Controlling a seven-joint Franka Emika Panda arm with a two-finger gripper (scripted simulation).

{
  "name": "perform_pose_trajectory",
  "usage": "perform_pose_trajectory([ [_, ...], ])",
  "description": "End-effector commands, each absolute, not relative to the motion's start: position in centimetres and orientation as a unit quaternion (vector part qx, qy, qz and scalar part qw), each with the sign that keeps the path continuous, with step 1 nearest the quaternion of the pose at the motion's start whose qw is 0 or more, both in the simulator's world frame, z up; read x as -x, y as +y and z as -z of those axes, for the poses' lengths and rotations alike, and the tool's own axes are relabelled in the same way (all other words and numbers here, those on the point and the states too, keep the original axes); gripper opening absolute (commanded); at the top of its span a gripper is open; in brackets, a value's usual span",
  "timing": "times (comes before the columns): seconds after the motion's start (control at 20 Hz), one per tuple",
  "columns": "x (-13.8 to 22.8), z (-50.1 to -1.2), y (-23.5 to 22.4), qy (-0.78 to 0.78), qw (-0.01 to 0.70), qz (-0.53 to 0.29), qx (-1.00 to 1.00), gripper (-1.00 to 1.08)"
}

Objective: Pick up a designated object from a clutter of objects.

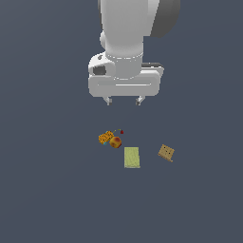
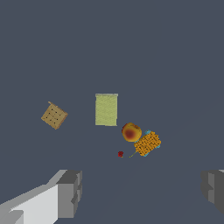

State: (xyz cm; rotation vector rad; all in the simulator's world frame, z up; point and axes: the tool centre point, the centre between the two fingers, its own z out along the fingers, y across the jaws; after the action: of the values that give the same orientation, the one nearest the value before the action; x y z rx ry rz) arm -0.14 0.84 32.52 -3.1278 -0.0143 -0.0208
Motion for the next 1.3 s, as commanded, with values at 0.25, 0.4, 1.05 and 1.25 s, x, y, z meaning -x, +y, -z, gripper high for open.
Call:
perform_pose_trajectory([
  [0.25,0.0,-33.1,0.4,0.010,0.014,0.009,1.000,1.00],
  [0.4,0.0,-33.7,0.0,0.024,0.020,0.011,0.999,1.00],
  [1.05,-1.6,-31.1,2.0,-0.030,0.009,0.009,0.999,1.00],
  [1.25,-2.8,-28.6,4.0,-0.079,0.001,0.007,0.997,1.00],
])
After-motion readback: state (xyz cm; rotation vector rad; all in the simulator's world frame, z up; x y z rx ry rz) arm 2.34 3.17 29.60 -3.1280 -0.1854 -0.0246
